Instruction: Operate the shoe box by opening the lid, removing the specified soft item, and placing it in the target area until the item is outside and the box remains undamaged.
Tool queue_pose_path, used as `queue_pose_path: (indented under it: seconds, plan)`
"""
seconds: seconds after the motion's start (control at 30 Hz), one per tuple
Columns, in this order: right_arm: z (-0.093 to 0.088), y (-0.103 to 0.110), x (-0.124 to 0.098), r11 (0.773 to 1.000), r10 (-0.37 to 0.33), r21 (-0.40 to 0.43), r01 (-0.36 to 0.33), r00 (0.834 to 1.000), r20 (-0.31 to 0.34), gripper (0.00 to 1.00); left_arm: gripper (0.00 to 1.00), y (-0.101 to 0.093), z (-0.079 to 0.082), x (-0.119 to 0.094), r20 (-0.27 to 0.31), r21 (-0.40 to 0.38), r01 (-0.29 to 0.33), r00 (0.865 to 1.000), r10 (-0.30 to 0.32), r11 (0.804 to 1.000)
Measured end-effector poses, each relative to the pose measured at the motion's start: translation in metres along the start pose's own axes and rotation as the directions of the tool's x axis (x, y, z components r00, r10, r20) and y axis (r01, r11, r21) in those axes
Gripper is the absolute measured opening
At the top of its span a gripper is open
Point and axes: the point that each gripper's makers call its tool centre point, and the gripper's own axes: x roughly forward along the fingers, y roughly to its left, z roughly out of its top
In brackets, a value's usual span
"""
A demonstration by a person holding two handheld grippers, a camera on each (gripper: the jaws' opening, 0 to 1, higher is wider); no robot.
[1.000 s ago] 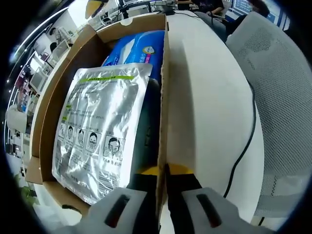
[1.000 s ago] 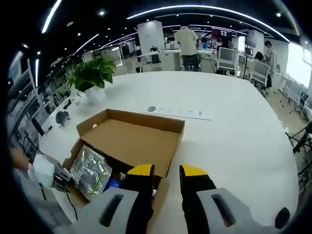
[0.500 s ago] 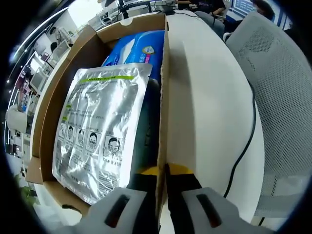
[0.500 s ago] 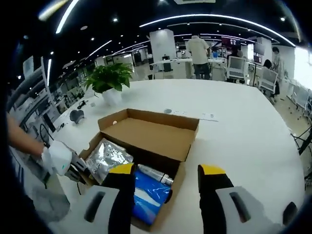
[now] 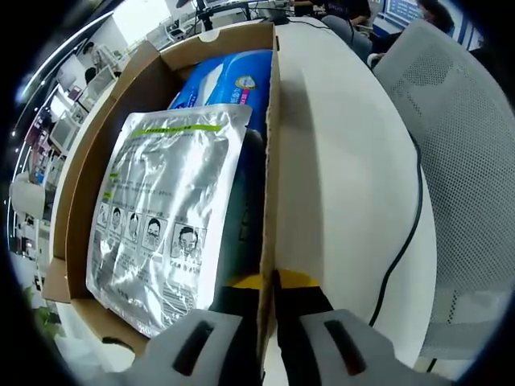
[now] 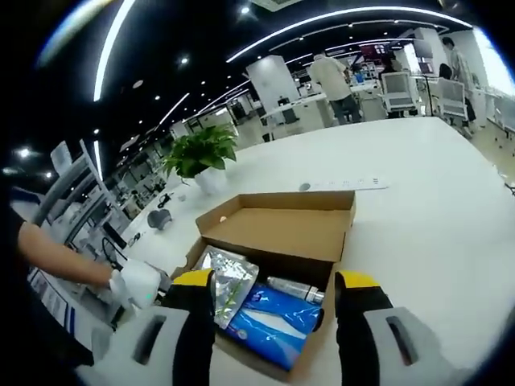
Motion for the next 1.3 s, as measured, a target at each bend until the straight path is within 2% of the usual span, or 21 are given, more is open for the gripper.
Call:
queue_pose_path:
  seconds: [0.1,0.17,0.23,0.33,0.47,0.63,0.73,0.8,0.97,1.17,1.3]
  plan:
    - [0.000,0.003,0.001,1.000,0.010,0.021,-0.010,1.000,-0.001,0.54,0.02,-0.001,0.000,0.000,0.000,0.000,-0.001,1.000,0.001,1.000]
    - [0.001,0.010,0.003,0.998,0.043,0.044,-0.043,0.999,-0.002,0.55,0.02,-0.001,-0.001,0.000,0.000,0.000,-0.001,1.000,0.001,1.000]
    - [-0.001,0.020,0.006,0.989,0.101,0.113,-0.099,0.995,-0.012,0.57,0.02,-0.001,-0.001,0.000,0.000,0.000,-0.001,1.000,0.001,1.000]
    - [-0.006,0.023,0.012,0.989,0.107,0.107,-0.103,0.993,-0.042,0.59,0.02,-0.002,-0.001,0.000,0.000,-0.001,0.000,1.000,0.000,1.000]
    - [-0.018,0.031,0.017,0.984,0.149,0.111,-0.138,0.984,-0.098,0.49,0.02,-0.002,-0.001,0.000,-0.001,-0.004,0.000,1.000,0.000,1.000]
    - [-0.030,0.041,0.026,0.968,0.206,0.171,-0.185,0.971,-0.118,0.48,0.02,-0.003,-0.001,0.000,0.000,-0.003,-0.001,1.000,0.001,1.000]
    - [-0.032,0.046,0.029,0.951,0.235,0.231,-0.205,0.966,-0.111,0.37,0.02,-0.004,-0.001,-0.001,0.000,-0.003,-0.001,1.000,0.001,1.000]
    - [-0.030,0.045,0.031,0.949,0.231,0.239,-0.204,0.969,-0.090,0.29,0.02,-0.004,-0.001,-0.001,0.000,-0.003,-0.001,1.000,0.001,1.000]
    - [-0.033,0.041,0.039,0.943,0.210,0.282,-0.178,0.974,-0.087,0.30,0.02,-0.004,-0.001,-0.001,0.001,-0.002,-0.003,1.000,0.003,1.000]
    - [-0.034,0.047,0.043,0.922,0.237,0.333,-0.199,0.968,-0.079,0.38,0.02,-0.004,-0.001,-0.001,0.001,-0.002,-0.002,1.000,0.002,1.000]
    - [-0.038,0.052,0.048,0.916,0.247,0.349,-0.200,0.964,-0.095,0.38,0.02,-0.004,-0.001,-0.002,0.001,-0.003,-0.001,1.000,0.001,1.000]
